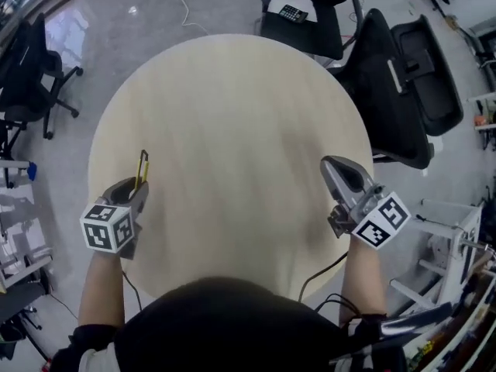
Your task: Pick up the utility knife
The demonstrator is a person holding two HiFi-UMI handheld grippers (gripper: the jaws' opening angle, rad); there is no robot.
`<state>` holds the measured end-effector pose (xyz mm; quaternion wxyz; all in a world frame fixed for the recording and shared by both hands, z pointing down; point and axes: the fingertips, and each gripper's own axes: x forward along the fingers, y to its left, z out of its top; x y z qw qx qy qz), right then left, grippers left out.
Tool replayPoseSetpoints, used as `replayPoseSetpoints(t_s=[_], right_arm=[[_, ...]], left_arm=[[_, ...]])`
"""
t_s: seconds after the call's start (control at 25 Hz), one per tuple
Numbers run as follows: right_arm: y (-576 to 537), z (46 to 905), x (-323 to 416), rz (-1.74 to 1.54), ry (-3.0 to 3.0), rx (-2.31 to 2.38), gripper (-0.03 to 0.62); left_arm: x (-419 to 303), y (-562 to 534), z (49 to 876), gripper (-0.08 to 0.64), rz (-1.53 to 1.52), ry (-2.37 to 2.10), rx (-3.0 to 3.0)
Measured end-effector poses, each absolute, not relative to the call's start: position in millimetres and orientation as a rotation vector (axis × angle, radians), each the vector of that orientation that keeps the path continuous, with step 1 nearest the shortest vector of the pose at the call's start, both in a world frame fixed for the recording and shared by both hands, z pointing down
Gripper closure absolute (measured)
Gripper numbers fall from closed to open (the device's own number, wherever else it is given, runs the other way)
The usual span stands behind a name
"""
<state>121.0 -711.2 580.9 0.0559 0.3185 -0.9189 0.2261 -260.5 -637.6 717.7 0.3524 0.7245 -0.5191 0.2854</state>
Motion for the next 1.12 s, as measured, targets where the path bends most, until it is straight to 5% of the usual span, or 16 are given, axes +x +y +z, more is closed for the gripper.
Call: replayPoseSetpoints(t_s=[1.12], right_arm=[[-566,457,26,0.563,-2.787,1.112,0.578]], left_arm=[[-322,-543,549,0.446,0.355,-1.258,2.161]])
